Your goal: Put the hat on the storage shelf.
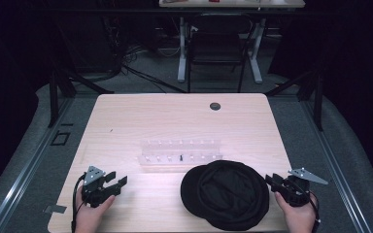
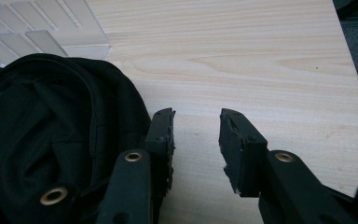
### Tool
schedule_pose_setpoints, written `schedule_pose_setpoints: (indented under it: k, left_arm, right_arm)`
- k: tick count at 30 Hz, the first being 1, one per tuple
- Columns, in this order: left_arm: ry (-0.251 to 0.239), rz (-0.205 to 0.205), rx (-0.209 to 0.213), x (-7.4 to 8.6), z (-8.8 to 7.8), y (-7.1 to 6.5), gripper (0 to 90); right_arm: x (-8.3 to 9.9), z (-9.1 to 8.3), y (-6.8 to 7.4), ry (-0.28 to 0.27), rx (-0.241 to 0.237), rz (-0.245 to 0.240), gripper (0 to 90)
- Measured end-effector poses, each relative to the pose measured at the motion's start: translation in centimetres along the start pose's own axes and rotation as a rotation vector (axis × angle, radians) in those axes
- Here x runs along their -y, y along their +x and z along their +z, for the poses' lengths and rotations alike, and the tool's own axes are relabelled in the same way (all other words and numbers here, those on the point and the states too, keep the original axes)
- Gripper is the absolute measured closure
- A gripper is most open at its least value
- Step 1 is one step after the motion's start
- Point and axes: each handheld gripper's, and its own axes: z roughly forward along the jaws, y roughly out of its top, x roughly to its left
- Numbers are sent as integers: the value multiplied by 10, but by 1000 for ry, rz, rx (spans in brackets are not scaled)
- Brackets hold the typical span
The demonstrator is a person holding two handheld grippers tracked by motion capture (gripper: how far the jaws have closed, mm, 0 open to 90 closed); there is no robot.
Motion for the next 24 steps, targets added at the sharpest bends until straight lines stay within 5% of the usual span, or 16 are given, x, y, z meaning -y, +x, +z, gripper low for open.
schedule_pose_setpoints:
  k: [19, 24]
  left_arm:
    - [-9, 0, 25, -2, -5, -6, 492]
    - [-6, 10, 36, -2, -6, -11, 498]
  right_arm:
    - [-6, -10, 4, 36, -23, 13, 683]
    - [-17, -14, 9, 94, -24, -8, 684]
